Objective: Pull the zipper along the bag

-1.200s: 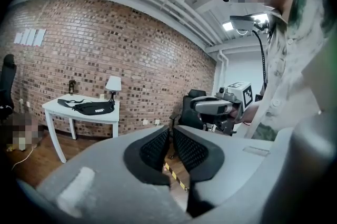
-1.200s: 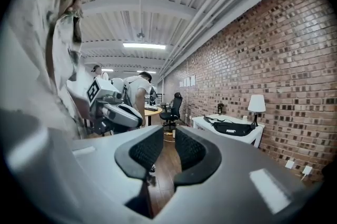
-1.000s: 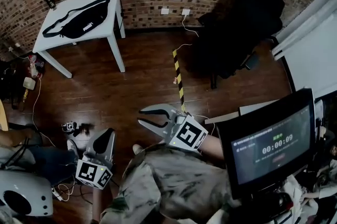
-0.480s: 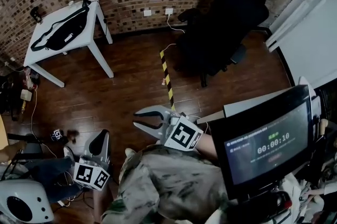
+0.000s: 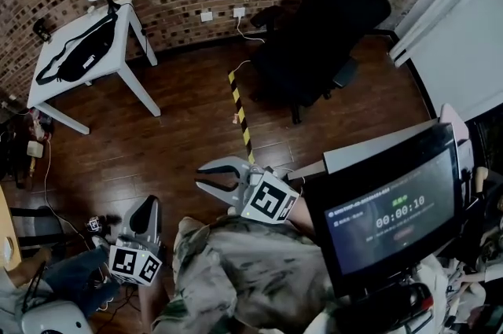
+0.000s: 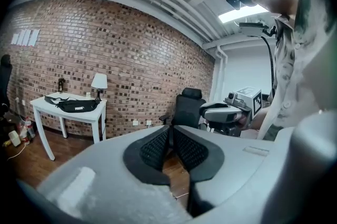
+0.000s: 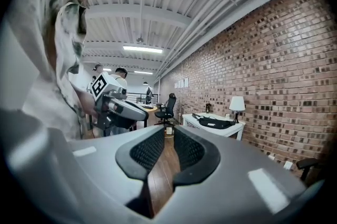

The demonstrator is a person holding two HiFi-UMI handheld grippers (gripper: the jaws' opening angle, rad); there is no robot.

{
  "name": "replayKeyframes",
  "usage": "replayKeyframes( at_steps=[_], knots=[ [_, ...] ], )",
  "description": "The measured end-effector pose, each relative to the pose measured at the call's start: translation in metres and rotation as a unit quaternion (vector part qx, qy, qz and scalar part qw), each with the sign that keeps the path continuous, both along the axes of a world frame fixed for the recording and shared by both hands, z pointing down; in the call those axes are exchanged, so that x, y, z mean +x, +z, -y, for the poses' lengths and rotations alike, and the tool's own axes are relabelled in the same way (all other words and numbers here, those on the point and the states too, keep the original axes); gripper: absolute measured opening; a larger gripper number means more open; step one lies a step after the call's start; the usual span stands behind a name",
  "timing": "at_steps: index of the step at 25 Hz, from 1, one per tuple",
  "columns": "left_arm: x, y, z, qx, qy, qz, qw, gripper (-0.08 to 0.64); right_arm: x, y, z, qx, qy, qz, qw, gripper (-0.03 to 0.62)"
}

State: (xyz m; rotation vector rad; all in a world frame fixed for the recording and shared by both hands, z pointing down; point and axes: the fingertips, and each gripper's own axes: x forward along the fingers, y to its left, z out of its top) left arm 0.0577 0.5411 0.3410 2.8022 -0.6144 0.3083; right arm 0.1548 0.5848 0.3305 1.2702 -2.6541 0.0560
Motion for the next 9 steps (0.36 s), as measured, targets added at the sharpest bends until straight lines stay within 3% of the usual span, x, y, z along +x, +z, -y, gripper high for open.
replayKeyframes(
  at_steps=[9],
  knots=[
    [-0.027,0.015,0.051,-0.012,-0.001,0.0,0.9999,0.026,-0.025,0.021,0.047,-0.01,0.004,-0.005,1.0,0.06]
  ],
)
